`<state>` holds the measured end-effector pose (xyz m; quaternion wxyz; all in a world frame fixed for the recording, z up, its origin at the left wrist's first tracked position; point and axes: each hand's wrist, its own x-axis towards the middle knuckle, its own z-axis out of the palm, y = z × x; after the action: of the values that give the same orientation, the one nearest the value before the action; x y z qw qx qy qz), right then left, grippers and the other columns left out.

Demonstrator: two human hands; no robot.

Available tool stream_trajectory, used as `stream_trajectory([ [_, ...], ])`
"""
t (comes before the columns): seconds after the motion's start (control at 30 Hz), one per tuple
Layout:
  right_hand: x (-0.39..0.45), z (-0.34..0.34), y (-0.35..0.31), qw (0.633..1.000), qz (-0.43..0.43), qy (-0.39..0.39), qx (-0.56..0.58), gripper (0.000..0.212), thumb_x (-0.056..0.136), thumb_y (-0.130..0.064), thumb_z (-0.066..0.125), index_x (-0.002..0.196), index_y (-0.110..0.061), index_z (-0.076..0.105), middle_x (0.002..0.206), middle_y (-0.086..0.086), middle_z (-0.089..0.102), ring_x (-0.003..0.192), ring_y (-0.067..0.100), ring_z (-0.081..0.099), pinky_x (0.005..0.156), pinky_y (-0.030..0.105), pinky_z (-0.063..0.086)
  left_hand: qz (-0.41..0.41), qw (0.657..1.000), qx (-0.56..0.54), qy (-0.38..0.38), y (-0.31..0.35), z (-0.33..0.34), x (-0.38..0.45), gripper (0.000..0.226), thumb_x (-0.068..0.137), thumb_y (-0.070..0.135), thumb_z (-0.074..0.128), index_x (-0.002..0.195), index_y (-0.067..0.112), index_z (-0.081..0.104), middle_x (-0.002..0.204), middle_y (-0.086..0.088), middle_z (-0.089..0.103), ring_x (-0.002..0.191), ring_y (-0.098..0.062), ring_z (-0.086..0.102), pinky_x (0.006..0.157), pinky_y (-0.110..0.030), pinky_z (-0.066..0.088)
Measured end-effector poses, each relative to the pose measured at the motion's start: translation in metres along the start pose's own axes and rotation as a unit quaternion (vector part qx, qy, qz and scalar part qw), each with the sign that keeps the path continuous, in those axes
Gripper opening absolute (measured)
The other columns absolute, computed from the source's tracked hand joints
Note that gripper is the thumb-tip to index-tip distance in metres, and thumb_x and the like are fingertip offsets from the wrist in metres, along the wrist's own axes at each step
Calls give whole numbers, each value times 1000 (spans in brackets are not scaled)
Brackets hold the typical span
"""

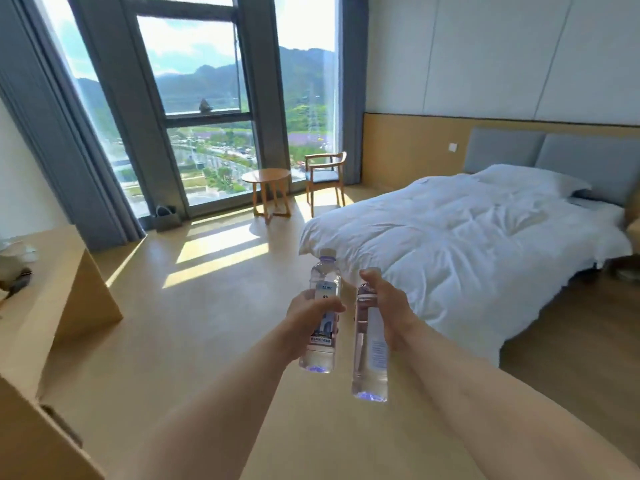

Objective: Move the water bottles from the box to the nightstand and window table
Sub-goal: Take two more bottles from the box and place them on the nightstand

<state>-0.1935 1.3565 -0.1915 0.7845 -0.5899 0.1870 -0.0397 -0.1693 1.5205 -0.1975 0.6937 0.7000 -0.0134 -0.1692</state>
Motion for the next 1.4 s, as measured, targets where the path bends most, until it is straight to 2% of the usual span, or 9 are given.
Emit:
stream_trajectory([
  [0.1,19,-70,-30,998,-13,58,-1,32,80,-40,77,91,-10,71,83,10,65,79,29,61,76,41,48,18,998,17,-55,11,77,31,28,77,4,77,103,6,66,77,-14,69,61,-24,67,61,-33,59],
  [0.3,53,-210,-82,988,-15,154,7,42,77,-46,80,95,-9,71,75,11,66,66,28,61,66,37,50,22,990,31,-137,25,225,84,22,76,0,77,88,9,61,66,-14,59,52,-24,57,57,-33,53],
  [0.47,67,-312,-110,968,-42,247,15,48,76,-50,82,100,-10,74,89,11,75,79,29,67,84,43,55,4,976,40,-213,27,336,113,26,71,6,79,91,8,64,75,-18,62,59,-26,58,57,-34,53],
  [0.63,76,-397,-127,945,-46,322,35,40,76,-46,83,93,-11,76,86,3,72,76,19,67,66,31,47,-6,958,55,-282,27,427,137,28,70,6,78,92,7,62,73,-18,63,57,-27,58,55,-33,55],
  [0.77,88,-449,-137,933,-27,356,45,41,74,-51,82,85,-12,76,70,4,69,59,20,65,66,32,54,-17,941,76,-328,26,492,164,45,58,16,80,100,9,63,74,-13,66,62,-26,62,63,-37,57],
  [0.9,115,-496,-153,917,-22,394,52,43,76,-54,79,85,-13,74,65,5,70,47,19,66,45,25,52,-11,919,97,-383,24,558,209,40,68,11,82,105,10,66,69,-6,68,55,-17,65,57,-31,58],
  [1.03,157,-541,-179,890,-31,450,58,46,73,-56,79,88,-14,75,72,7,72,60,22,66,62,31,55,-9,904,119,-411,33,619,268,43,72,13,83,110,15,65,78,-7,72,60,-15,68,56,-27,56],
  [1.23,223,-598,-223,849,-29,524,67,51,71,-65,74,93,-20,74,76,4,77,73,22,72,64,32,47,2,874,144,-465,52,700,352,44,74,17,83,114,14,64,82,-7,70,67,-16,67,63,-30,57],
  [1.4,268,-649,-249,835,-32,546,68,46,78,-59,74,94,-16,73,56,-3,71,45,10,67,57,29,42,-15,860,150,-487,58,764,404,44,72,19,84,111,18,64,88,-9,72,76,-23,70,74,-40,63],
])
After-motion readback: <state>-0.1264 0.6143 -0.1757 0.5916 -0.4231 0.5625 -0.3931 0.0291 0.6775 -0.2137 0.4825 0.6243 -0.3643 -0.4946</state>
